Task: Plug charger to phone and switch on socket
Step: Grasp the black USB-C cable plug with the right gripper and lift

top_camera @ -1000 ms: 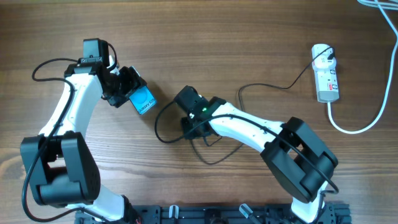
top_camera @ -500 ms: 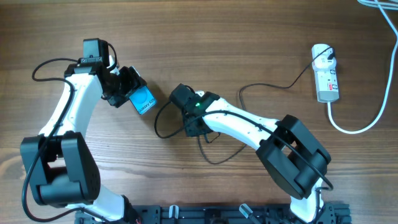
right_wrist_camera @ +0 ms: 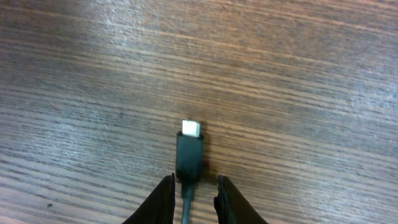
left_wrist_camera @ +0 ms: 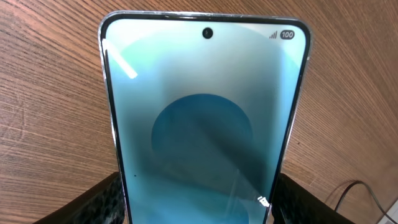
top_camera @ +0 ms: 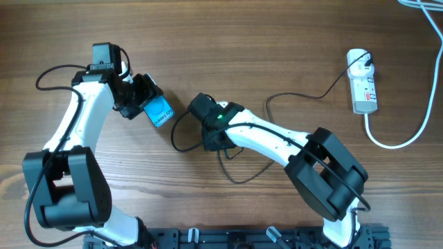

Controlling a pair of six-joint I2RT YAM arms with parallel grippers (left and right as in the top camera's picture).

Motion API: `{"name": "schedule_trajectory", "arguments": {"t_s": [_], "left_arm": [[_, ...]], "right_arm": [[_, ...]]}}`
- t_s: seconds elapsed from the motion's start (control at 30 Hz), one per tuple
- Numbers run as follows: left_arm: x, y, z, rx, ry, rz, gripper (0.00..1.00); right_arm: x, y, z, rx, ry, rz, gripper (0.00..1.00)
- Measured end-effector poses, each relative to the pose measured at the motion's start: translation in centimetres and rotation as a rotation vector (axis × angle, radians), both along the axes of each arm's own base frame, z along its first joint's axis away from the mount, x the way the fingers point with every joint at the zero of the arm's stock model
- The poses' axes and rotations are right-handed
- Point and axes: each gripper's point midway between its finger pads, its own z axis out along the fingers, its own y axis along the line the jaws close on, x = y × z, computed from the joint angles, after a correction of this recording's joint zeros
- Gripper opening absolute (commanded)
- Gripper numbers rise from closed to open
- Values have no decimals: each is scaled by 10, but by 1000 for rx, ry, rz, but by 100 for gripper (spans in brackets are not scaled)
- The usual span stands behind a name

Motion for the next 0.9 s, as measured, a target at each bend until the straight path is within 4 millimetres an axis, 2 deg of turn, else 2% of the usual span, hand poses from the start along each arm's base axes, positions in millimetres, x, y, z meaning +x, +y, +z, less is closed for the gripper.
{"name": "schedule_trajectory", "arguments": {"t_s": [0.1,0.27,0.33,0.5,0.6,0.67,0.8,0.9], "left_arm": [[0,0,0,0,-1,0,68],[0,0,0,0,-1,0,68],[0,0,0,0,-1,0,68],[0,0,0,0,-2,0,67],[0,0,0,0,-2,0,66],[0,0,0,0,-1,0,66],[-1,-2,0,-9,4,-2,66],[-3,-5,1,-29,10,-8,66]], "right_arm": [[0,0,-1,1,2,0,23],[-3,1,-6,3,21,-6,12],[-4,3,-6,15,36,-7,5],[-8,4,-5,65,108,38,4],[-9,3,-1,155,195,102,4],[-7,3,6,232,230,139,4],[7,4,40,401,202,241,4],[0,19,58,510,193,365,4]]}}
